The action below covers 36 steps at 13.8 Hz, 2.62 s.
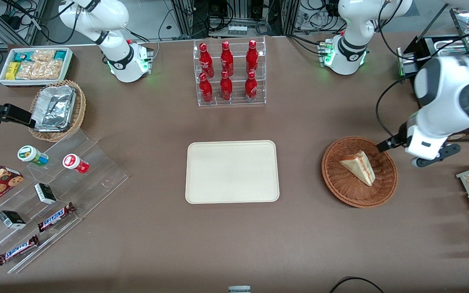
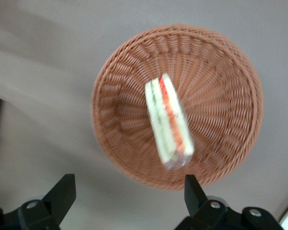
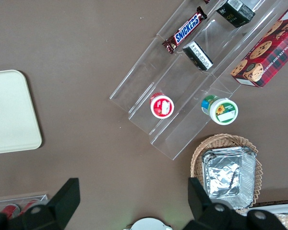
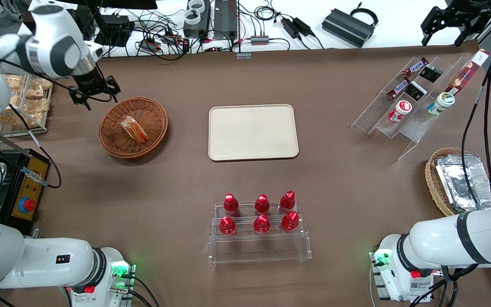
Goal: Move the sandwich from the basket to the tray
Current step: 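Move the left gripper over the wrapped sandwich in the wicker basket, then lower the left gripper and close it on the sandwich, then lift the sandwich and carry it over the white tray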
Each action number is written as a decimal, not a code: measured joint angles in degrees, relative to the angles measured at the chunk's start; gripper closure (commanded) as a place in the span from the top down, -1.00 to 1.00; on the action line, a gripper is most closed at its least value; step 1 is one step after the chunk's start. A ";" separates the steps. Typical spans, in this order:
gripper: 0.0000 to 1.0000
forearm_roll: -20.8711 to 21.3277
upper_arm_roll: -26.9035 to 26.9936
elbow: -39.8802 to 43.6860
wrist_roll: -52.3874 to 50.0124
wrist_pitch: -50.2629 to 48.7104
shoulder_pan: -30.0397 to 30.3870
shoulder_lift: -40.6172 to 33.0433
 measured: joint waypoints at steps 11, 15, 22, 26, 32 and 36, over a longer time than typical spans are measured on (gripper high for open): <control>1.00 -0.26 -0.26 -9.69 -15.13 21.26 -2.78 5.59; 1.00 -0.26 -0.26 -10.05 -16.08 22.69 -2.78 7.75; -1.00 -0.26 -0.26 -10.36 -17.81 23.56 -2.78 9.47; -1.00 1.61 -0.56 -10.22 -17.70 23.33 -2.84 9.46; -1.00 4.67 -2.27 2.13 -17.71 0.77 -11.53 6.99; -1.00 4.63 -2.53 9.27 -17.96 -6.00 -21.02 6.88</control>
